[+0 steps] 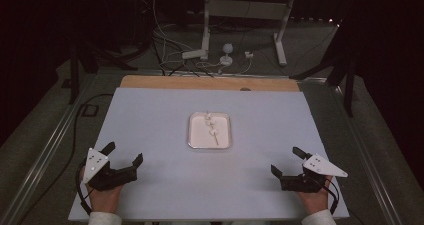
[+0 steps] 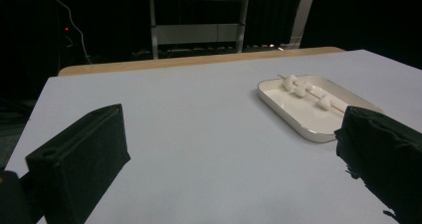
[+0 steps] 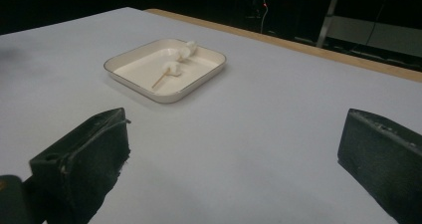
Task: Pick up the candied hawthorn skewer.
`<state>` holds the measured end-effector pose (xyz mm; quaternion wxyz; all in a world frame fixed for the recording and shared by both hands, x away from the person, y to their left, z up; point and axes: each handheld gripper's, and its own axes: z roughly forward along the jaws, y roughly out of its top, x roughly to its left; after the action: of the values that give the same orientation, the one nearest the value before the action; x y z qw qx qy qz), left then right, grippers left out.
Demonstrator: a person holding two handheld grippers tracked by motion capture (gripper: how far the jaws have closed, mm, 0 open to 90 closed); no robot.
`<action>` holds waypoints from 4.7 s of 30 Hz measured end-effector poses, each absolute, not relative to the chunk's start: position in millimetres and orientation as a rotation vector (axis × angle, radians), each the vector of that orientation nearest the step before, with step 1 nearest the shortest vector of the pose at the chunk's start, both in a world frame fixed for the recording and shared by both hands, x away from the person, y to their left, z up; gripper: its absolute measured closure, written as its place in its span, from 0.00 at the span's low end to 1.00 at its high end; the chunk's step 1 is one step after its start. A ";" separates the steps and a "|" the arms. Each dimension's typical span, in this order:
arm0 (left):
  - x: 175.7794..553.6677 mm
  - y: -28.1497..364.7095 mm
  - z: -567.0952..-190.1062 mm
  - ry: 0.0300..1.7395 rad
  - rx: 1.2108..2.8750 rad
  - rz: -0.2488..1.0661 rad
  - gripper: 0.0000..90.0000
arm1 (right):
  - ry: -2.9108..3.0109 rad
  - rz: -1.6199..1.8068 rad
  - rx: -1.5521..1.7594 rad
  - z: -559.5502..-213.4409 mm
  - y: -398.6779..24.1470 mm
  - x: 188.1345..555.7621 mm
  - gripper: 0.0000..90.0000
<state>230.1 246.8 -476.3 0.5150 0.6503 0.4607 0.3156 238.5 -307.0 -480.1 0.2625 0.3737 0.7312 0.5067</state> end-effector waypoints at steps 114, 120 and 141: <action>350.5 77.6 -488.4 1.095 1.697 0.526 0.01 | 1.949 1.385 1.078 -483.4 -317.0 244.0 0.00; 354.8 66.9 -498.9 1.124 1.711 0.512 0.01 | 1.950 1.385 1.079 -483.6 -317.0 244.1 0.00; 368.1 24.4 -524.2 1.198 1.836 0.471 0.03 | 1.950 1.383 1.084 -484.0 -317.8 244.5 0.00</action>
<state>368.1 24.4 -524.2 0.4346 0.7374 0.4811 0.1893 244.5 -317.8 -484.0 0.2556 0.3992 0.7181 0.5095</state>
